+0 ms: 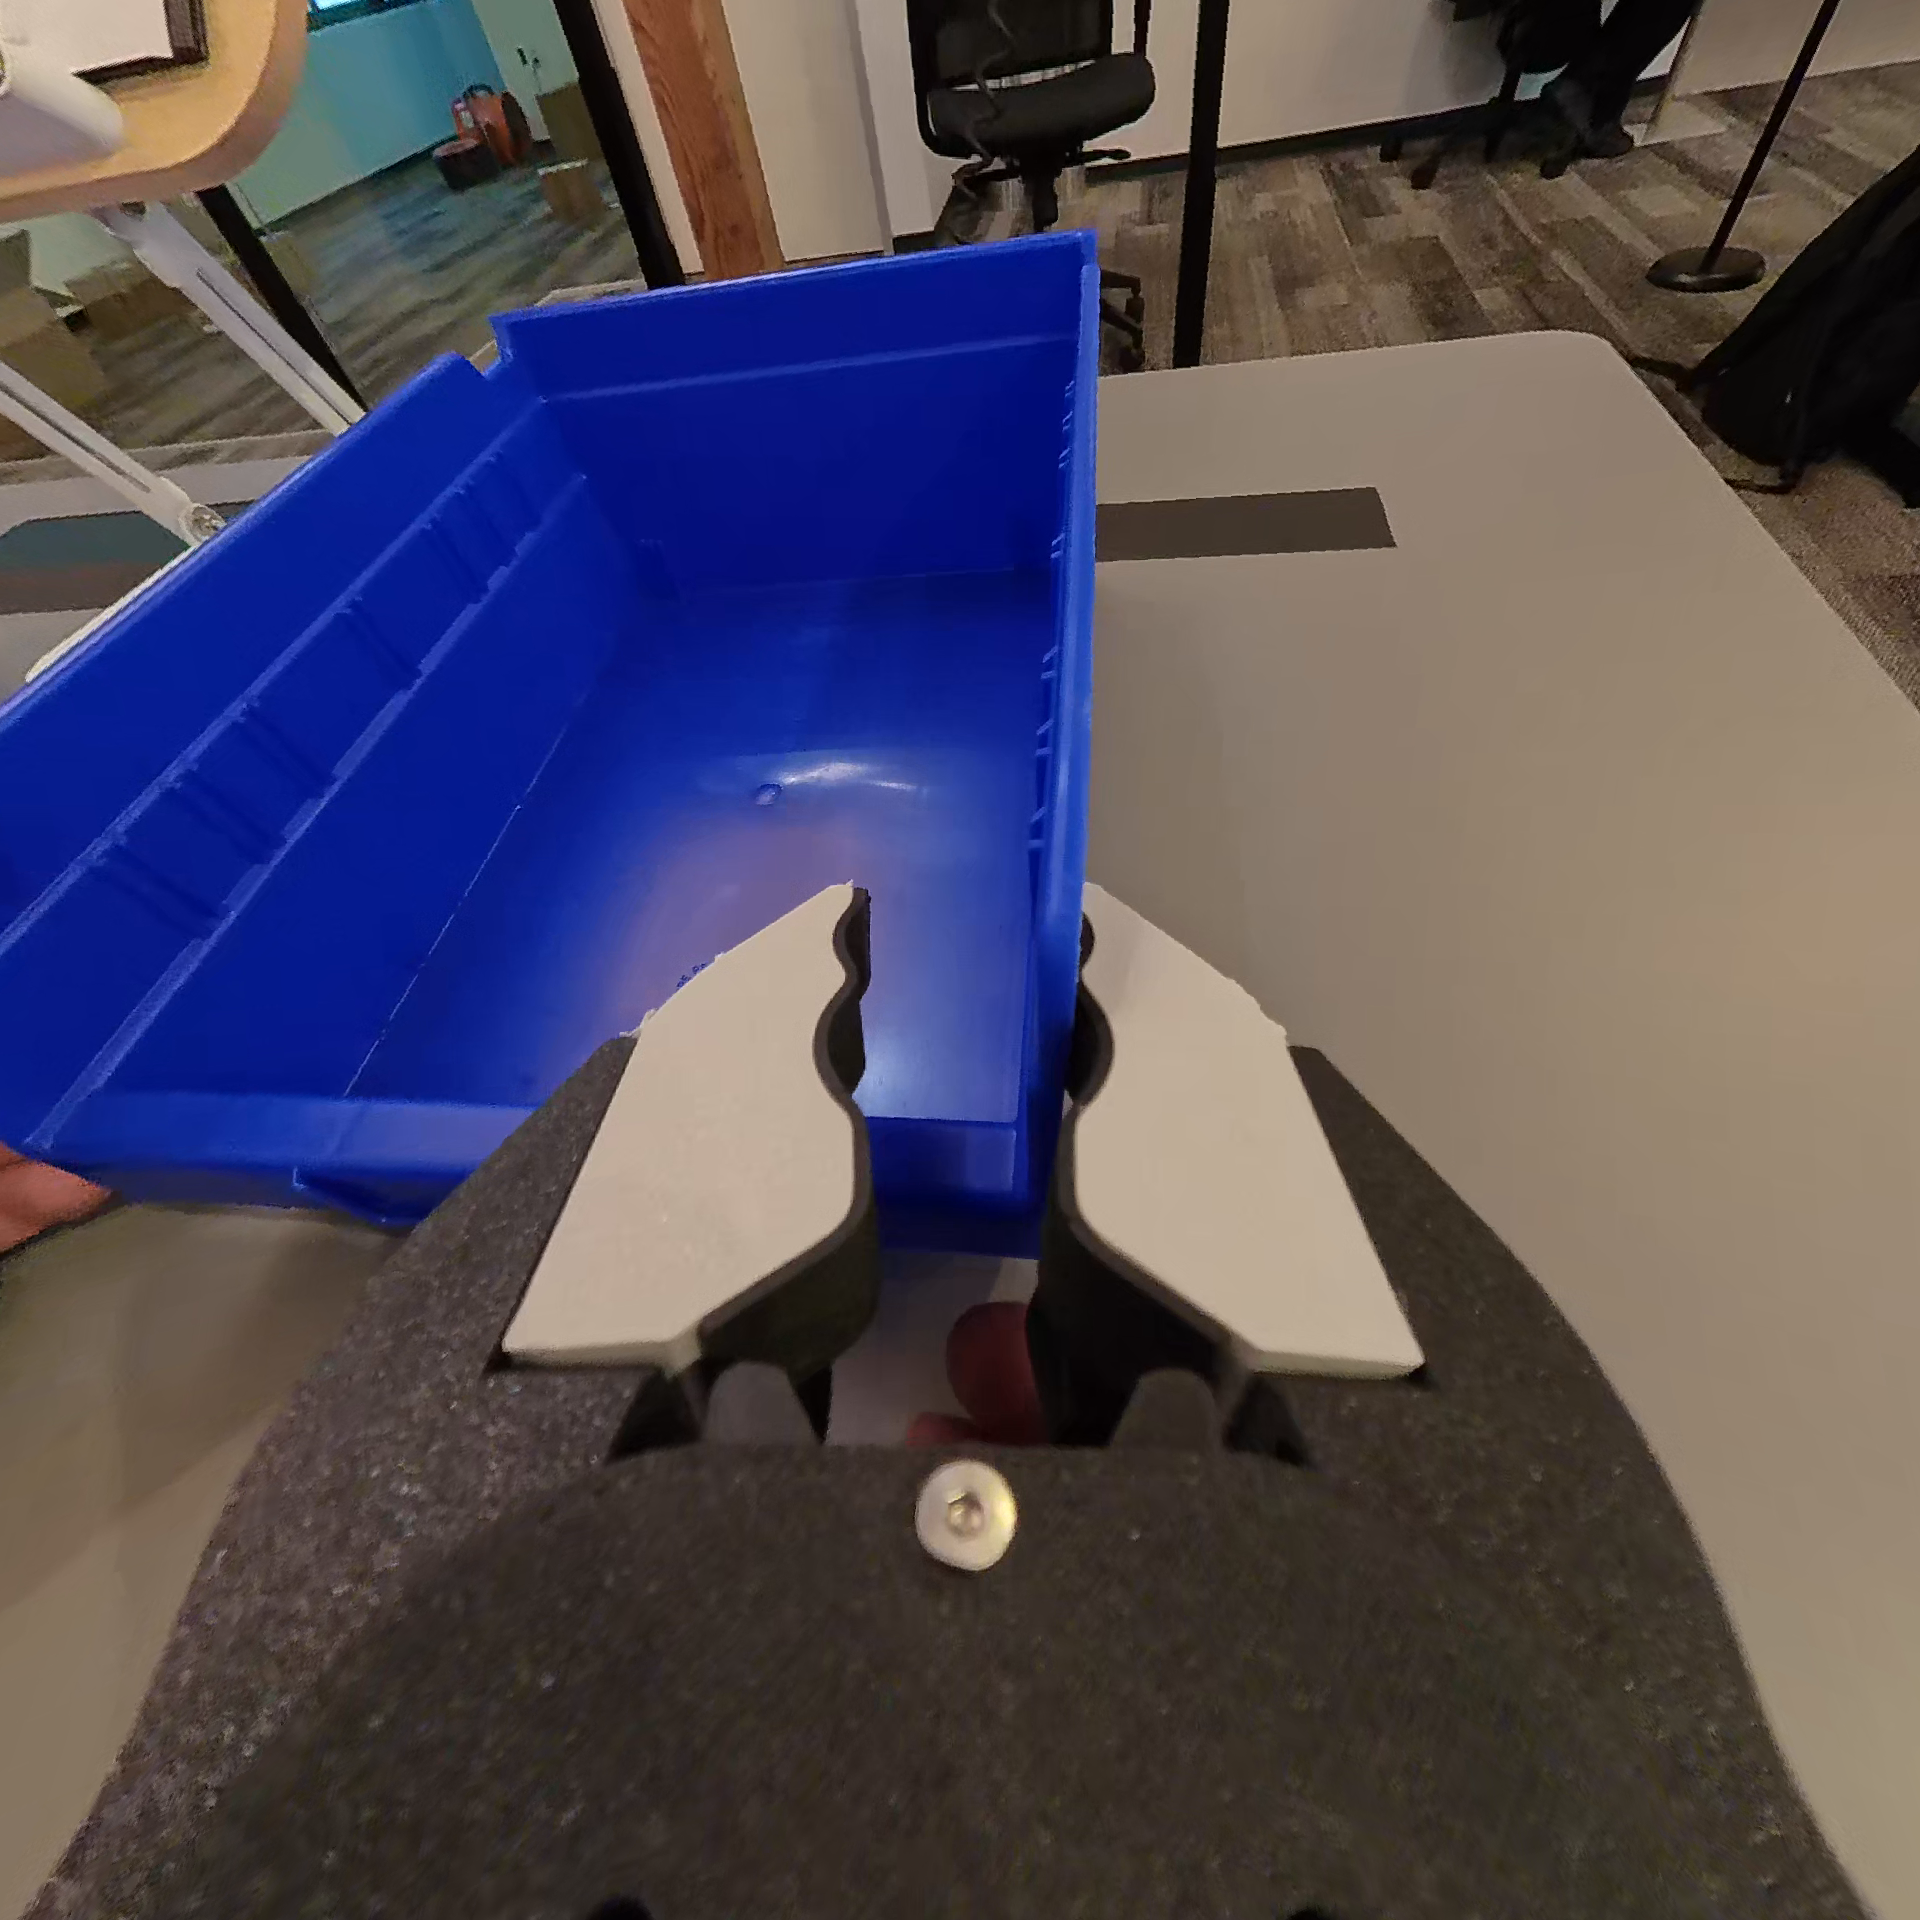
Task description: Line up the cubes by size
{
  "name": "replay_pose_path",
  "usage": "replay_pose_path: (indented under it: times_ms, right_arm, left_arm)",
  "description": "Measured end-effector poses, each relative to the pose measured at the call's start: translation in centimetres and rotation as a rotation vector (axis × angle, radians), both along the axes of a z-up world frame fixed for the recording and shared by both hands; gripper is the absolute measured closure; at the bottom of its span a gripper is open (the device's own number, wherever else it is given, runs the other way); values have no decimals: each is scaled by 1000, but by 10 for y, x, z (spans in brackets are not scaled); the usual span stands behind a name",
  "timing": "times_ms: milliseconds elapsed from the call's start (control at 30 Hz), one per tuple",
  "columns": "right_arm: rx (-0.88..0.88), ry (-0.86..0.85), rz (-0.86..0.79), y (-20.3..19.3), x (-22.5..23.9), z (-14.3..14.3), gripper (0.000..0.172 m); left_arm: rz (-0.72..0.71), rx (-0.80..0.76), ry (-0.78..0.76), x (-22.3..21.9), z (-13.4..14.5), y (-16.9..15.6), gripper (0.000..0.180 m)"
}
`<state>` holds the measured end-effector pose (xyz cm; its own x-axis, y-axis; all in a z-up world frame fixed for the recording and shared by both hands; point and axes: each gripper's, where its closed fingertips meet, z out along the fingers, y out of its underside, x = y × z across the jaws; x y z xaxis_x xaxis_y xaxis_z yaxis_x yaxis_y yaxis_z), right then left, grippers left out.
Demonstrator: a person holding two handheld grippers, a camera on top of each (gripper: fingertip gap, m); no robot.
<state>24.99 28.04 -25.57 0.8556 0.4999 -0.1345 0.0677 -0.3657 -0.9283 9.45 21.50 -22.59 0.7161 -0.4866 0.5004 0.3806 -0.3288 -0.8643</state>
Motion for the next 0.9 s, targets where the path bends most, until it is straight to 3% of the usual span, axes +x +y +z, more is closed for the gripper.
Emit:
replay_pose_path:
  times_ms: [900]
  right_arm:
    - [-15,36,-52,41,9,0,140]
  left_arm:
    - [15,1,-44,7,1,48,132]
